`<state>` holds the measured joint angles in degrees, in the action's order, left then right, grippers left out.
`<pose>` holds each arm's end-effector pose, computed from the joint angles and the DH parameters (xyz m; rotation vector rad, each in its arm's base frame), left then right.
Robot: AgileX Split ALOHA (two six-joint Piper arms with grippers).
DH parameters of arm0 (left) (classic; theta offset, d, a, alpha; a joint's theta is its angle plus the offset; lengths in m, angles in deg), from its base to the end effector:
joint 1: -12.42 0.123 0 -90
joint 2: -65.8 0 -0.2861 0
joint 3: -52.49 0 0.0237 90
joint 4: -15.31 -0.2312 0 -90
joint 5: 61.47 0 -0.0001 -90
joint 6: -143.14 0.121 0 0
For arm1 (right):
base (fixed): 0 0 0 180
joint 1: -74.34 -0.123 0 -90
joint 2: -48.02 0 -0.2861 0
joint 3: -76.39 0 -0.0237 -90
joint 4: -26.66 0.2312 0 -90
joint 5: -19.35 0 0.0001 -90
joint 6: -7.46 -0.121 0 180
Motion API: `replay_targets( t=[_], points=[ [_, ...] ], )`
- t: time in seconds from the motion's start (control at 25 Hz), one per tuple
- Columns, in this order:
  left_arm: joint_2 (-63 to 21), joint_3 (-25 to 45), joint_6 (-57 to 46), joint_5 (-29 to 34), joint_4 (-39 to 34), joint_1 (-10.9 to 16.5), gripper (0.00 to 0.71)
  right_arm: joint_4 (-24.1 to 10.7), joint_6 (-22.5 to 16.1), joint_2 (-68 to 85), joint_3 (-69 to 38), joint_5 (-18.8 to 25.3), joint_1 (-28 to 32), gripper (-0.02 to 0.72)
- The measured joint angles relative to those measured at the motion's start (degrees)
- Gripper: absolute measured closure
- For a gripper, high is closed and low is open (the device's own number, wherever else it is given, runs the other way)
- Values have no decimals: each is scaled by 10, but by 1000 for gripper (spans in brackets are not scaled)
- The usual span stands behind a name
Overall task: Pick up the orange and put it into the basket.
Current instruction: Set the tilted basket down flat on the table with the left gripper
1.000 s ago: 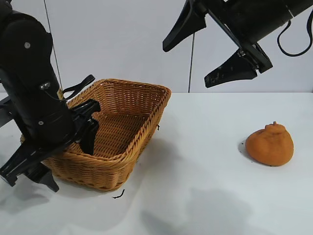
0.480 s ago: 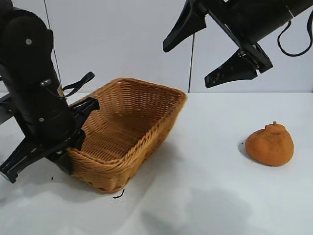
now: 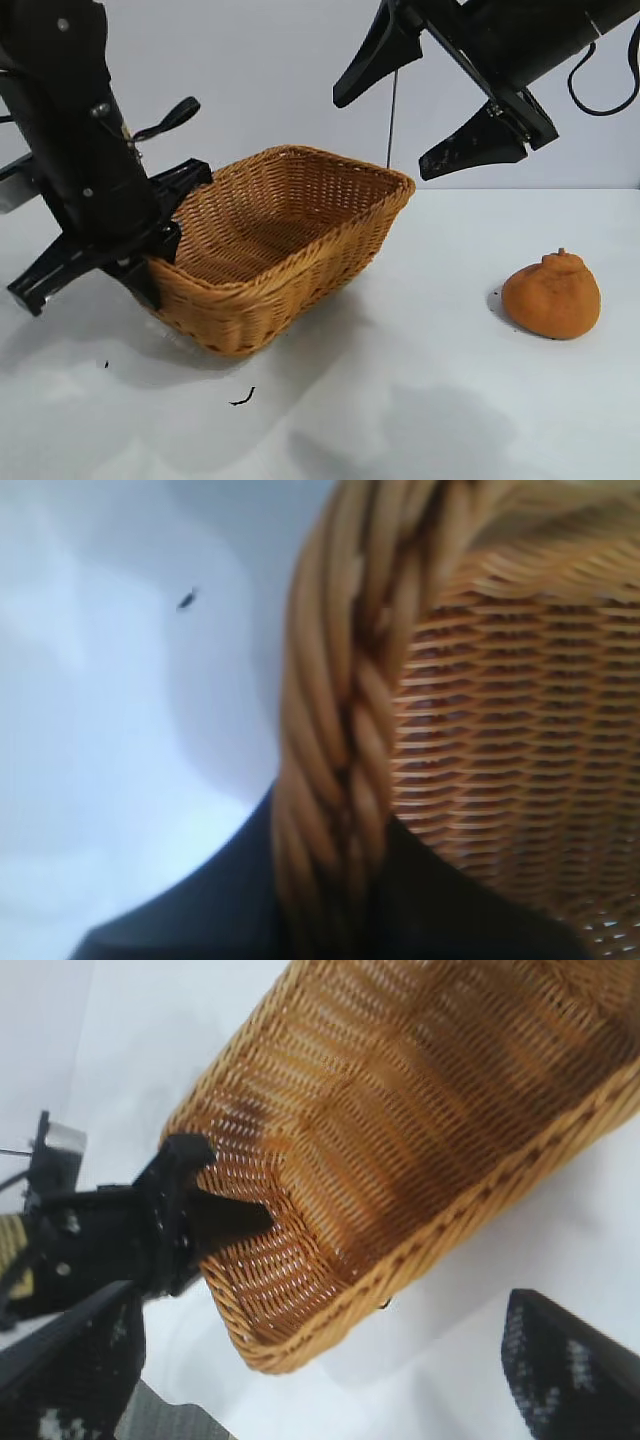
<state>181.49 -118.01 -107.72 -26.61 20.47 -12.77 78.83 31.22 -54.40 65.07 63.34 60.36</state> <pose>0.3303 -0.1623 0.1534 -1.2213 2.6560 -0.4451 0.3154 0.1470 0.2488 -0.1314 2.5534 0.9615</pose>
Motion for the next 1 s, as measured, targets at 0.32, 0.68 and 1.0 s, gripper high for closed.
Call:
replay_targets(
  t=[0.32,0.68,1.0],
  points=[
    [25,-81,400,97,105,83,618,-2,0,0,0,2,0,8],
    [122,-224,606,227,97,85,618,-2,0,0,0,4,0,8],
    [143,-267,640,229,97,85,618,-2,0,0,0,4,0,8]
  ],
)
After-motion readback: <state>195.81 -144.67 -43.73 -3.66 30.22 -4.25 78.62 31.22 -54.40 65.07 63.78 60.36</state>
